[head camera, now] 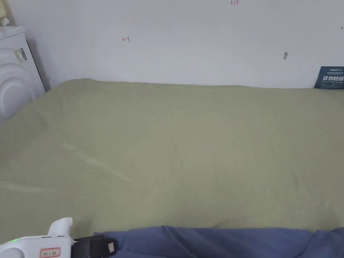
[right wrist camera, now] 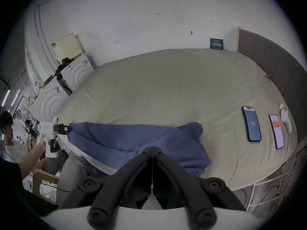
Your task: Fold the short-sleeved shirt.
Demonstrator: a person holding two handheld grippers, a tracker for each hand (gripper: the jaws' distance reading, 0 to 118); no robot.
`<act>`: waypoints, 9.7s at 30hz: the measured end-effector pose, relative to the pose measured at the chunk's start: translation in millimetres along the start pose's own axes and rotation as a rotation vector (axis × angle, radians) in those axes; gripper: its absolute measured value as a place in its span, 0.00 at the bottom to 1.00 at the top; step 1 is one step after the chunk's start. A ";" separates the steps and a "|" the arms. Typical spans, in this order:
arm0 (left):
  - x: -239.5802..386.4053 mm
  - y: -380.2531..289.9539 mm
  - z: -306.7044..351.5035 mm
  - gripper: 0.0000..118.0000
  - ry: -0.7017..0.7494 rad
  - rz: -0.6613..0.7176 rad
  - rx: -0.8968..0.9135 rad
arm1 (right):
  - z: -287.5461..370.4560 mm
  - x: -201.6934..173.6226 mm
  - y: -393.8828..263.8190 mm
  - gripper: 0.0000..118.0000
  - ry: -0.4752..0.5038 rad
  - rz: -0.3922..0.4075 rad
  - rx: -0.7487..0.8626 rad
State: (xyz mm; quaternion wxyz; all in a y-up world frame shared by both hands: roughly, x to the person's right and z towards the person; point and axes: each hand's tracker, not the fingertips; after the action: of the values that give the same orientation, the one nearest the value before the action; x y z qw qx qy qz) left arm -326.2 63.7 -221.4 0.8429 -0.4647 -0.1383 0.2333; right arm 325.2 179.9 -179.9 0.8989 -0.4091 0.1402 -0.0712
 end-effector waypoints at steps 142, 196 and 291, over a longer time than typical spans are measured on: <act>177.8 -25.3 -177.6 0.00 -0.284 0.323 -0.127 | -35.0 -56.9 4.0 0.03 0.180 -0.024 0.027; -112.3 231.9 107.3 0.26 0.332 0.182 -0.175 | -163.9 -74.2 5.1 0.02 0.455 0.123 -0.232; 299.6 -10.9 61.1 1.00 0.330 -0.416 0.804 | 16.2 -130.9 34.9 1.00 -0.463 0.132 0.741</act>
State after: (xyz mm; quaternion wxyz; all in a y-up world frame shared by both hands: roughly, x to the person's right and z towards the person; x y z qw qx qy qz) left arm -95.2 259.0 -174.9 0.9952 -0.0955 0.0085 0.0177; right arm 206.2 246.2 -170.7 0.9952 -0.0544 -0.0740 0.0345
